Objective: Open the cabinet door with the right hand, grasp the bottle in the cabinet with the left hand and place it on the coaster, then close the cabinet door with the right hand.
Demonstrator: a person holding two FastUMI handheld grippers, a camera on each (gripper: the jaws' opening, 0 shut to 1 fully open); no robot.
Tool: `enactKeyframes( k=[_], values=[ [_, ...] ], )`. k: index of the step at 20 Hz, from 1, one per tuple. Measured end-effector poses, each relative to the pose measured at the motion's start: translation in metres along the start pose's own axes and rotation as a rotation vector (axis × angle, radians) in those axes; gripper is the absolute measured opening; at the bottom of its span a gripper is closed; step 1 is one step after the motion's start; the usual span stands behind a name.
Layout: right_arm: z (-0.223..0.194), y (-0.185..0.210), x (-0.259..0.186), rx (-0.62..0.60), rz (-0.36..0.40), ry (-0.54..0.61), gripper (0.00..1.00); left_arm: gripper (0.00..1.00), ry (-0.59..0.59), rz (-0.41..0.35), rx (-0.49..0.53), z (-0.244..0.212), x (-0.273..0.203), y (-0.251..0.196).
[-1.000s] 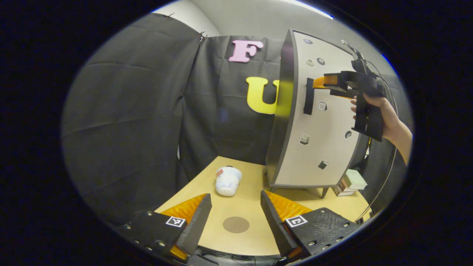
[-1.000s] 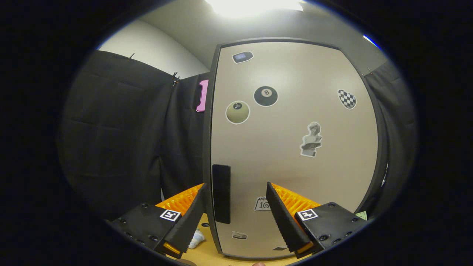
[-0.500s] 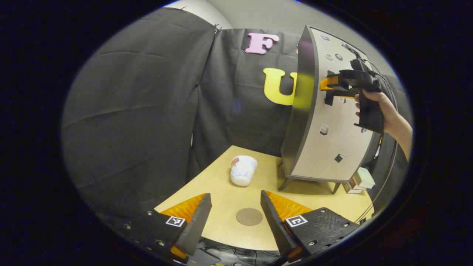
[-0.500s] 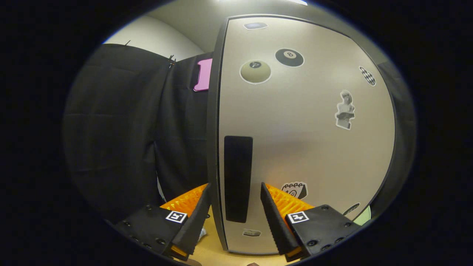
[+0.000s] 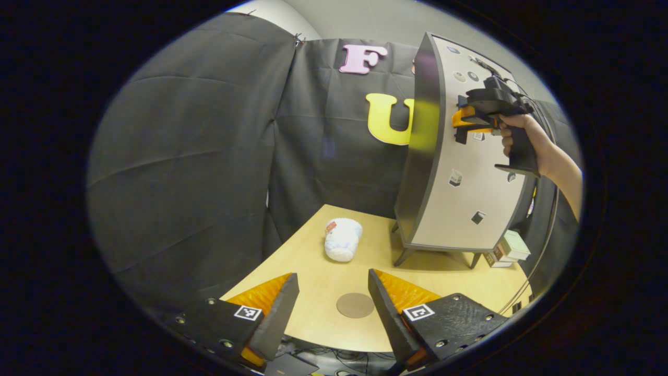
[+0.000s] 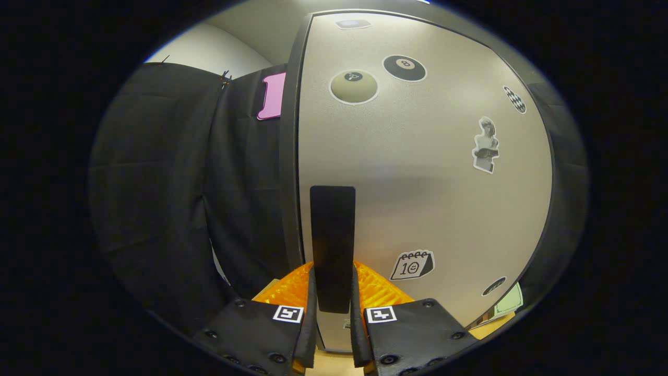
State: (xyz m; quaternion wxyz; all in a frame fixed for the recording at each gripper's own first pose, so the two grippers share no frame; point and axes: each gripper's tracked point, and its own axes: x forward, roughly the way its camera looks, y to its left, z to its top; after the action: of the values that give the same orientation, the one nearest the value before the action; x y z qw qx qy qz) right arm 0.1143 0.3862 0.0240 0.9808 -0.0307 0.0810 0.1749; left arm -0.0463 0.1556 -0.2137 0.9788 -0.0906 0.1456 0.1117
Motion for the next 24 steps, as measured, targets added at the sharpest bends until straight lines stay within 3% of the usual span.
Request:
enactKeyframes(
  k=[1, 6, 9, 10, 16, 24],
  values=[
    [0.000, 0.000, -0.001, -0.004, 0.001, 0.003, 0.30, 0.82, 0.006, -0.002, 0.001, -0.001, -0.001, 0.000],
    [-0.002, 0.002, -0.001, 0.015, 0.064, 0.028, 0.11, 0.83, 0.013, -0.016, 0.014, -0.010, -0.013, -0.004],
    [-0.002, 0.001, -0.004, -0.016, 0.069, 0.025, 0.17, 0.82, 0.015, -0.010, 0.022, -0.016, -0.020, -0.007],
    [-0.004, 0.002, -0.007, -0.017, 0.076, 0.026, 0.11, 0.82, 0.014, -0.005, 0.022, -0.019, -0.022, -0.008],
    [-0.007, 0.003, -0.038, -0.052, 0.140, 0.029, 0.14, 0.81, 0.026, 0.004, -0.034, -0.032, -0.037, -0.023],
    [-0.014, -0.002, -0.078, -0.036, 0.267, 0.014, 0.14, 0.81, -0.052, 0.025, -0.009, -0.003, -0.062, -0.047]
  ],
)
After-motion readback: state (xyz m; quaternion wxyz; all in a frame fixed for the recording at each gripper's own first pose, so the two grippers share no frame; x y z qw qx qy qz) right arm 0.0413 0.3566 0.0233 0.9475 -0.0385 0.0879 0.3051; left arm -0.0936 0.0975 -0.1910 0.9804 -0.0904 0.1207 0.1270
